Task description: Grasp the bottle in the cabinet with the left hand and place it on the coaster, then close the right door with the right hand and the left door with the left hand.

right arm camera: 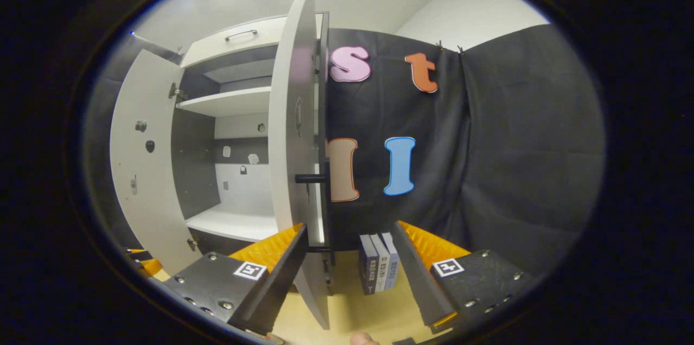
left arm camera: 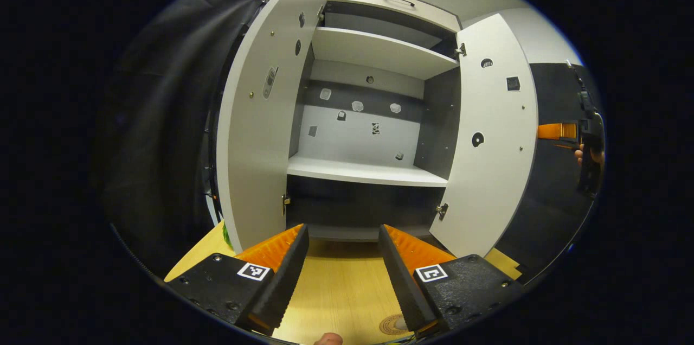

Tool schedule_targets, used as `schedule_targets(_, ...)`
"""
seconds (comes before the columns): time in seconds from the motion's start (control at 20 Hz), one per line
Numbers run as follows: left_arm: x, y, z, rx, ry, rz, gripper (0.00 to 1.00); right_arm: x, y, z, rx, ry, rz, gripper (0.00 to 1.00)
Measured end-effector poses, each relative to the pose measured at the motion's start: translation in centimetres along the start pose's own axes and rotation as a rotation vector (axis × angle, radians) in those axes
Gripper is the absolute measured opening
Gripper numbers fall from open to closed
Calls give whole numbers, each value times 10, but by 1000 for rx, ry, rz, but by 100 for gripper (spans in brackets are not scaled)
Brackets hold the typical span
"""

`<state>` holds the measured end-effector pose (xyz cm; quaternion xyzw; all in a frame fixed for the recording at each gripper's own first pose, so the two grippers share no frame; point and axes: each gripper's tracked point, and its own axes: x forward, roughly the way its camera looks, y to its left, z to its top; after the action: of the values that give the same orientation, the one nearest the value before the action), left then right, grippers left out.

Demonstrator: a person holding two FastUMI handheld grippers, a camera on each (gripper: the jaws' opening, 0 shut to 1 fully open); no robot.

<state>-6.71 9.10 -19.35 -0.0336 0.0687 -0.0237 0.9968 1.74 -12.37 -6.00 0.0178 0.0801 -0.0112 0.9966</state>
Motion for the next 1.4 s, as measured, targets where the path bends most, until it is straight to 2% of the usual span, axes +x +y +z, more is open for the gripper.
schedule_targets(0.1,-1,5,2,6,-5,11,83,0,2,1,-8,-4,8,93)
schedule_targets(0.15,-1,8,2,9,-4,17,83,0,3,1,-9,-5,9,96)
schedule_targets(0.3,0,15,4,10,-6,39,83,0,3,1,-11,-4,16,96)
schedule_targets(0.4,0,16,4,4,-7,46,83,0,5,1,-11,-4,19,93)
schedule_targets(0.5,-1,16,5,3,-9,47,83,0,9,1,-11,-5,30,96)
schedule_targets(0.75,-8,21,6,21,-12,58,82,1,38,-1,0,-1,103,96)
schedule_targets(0.8,-10,23,6,23,-12,63,82,1,46,-1,-2,0,118,99)
schedule_targets(0.9,-8,31,9,20,-14,76,82,1,60,0,-17,1,144,93)
schedule_targets(1.05,-12,40,7,5,-16,97,82,5,78,0,-22,8,179,93)
schedule_targets(1.4,-25,68,8,3,-21,150,82,12,109,-1,-36,15,220,96)
